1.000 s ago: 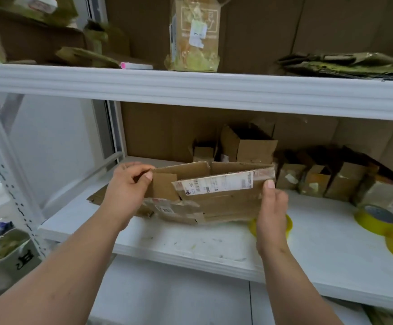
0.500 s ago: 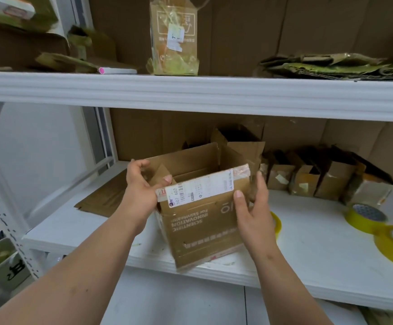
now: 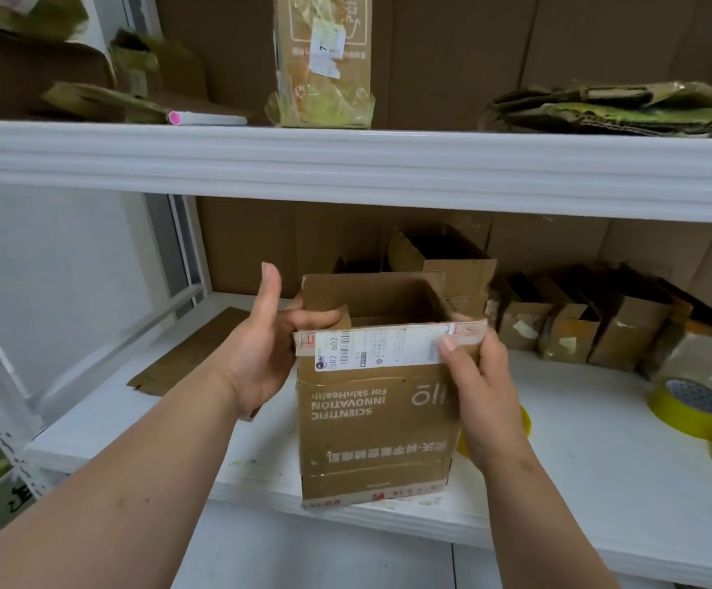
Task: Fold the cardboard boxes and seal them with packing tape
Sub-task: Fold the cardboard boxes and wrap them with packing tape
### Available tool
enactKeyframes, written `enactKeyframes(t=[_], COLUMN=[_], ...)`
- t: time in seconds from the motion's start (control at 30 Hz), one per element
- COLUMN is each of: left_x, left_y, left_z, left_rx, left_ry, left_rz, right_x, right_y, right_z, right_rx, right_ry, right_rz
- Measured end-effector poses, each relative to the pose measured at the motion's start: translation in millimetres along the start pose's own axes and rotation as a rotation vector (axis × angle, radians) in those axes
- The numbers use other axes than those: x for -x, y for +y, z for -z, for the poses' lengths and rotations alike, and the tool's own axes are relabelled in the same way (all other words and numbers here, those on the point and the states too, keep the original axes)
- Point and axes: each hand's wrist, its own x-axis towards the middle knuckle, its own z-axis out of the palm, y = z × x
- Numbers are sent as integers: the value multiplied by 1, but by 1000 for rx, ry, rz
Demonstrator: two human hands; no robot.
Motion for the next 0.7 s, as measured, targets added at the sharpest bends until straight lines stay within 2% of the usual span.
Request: enactKeyframes(t=[0.2, 0.33, 0.57, 0.7], left_x=[1, 16, 11, 11], left_y=[-7, -12, -29, -40], left_z=[13, 18, 10, 4], left_rx=[-127, -304, -556, -438], left_ry=[-67, -182, 76, 177], left_rz=[18, -72, -171, -199], right_x=[-5, -5, -13, -20], right_y=[8, 7, 18, 26], right_z=[4, 3, 5, 9], right_rx=[-52, -59, -28, -70], right_ry=[-23, -36, 27, 46], right_rz=[-34, -42, -22, -13])
